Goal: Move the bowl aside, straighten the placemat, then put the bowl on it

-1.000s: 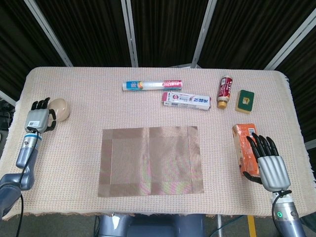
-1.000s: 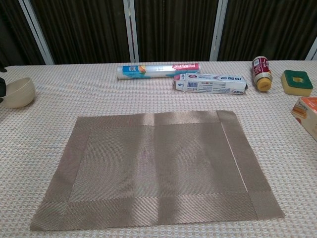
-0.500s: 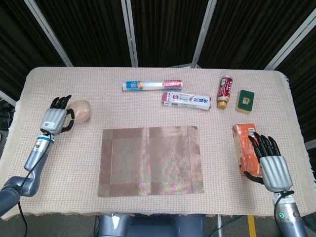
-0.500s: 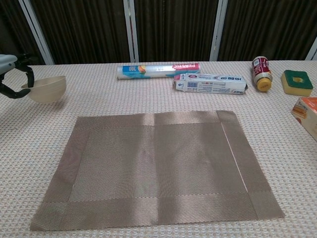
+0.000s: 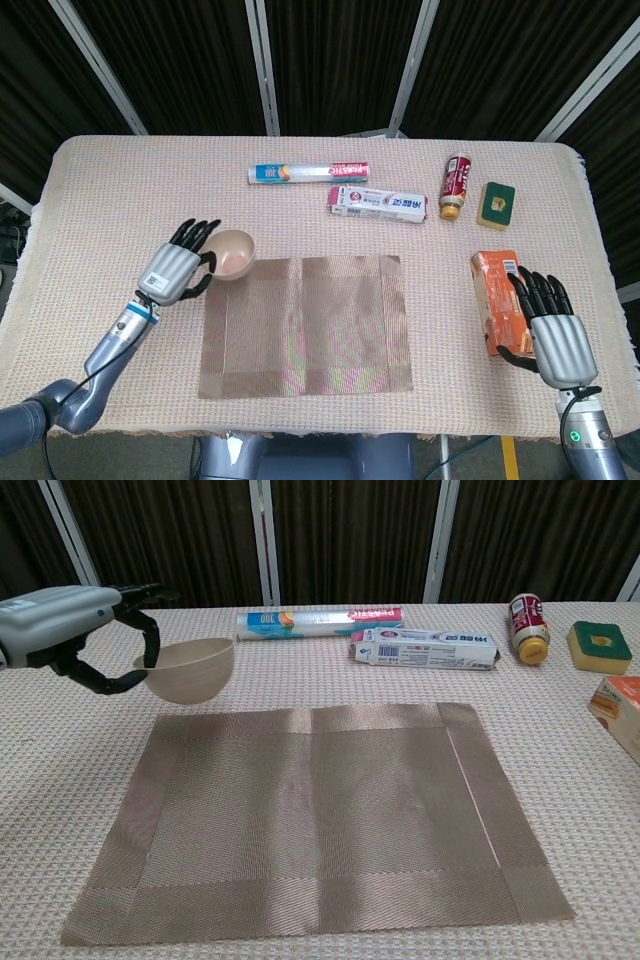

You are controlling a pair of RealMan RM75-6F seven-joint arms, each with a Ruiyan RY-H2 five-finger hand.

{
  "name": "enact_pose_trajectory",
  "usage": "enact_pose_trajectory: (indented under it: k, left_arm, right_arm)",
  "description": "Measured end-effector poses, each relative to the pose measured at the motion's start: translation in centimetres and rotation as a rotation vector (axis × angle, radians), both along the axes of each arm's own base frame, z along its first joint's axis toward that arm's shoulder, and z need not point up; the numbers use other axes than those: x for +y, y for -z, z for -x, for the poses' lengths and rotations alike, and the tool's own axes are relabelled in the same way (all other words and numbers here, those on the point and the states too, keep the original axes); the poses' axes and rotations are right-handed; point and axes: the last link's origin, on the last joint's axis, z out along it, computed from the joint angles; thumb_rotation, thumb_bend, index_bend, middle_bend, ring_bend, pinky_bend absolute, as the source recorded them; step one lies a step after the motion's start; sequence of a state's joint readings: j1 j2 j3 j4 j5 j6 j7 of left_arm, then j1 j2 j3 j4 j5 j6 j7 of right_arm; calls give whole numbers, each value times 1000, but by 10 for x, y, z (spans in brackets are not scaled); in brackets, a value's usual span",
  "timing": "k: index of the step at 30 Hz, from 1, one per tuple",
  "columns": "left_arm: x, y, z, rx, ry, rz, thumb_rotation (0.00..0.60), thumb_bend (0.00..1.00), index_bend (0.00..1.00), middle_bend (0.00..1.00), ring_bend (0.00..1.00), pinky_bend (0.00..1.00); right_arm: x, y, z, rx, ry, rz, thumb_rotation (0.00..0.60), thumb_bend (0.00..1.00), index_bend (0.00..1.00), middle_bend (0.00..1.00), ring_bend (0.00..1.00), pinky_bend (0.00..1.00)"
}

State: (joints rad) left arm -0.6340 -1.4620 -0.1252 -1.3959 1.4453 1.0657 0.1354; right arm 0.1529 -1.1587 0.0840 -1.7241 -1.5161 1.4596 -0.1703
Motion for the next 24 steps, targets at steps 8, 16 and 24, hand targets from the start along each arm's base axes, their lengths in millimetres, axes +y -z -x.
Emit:
enact_pose_trajectory:
  k: [8, 16, 24]
  left_arm:
    - [-35, 38, -34, 17, 116, 115, 600, 499, 628, 0, 0, 0]
    - [-46, 61, -44, 31, 144, 157, 600, 78, 103, 0, 0, 0]
    - [-44, 51, -42, -11, 113, 145, 600, 0, 0, 0, 0, 0]
  right_arm:
    - [0, -3, 1, -6, 5, 6, 600, 0, 0, 0, 0, 0]
    - [-1, -7, 3, -17, 8, 16, 600, 0, 0, 0, 0, 0]
    - [-1, -10, 4, -24, 6, 17, 600, 0, 0, 0, 0, 0]
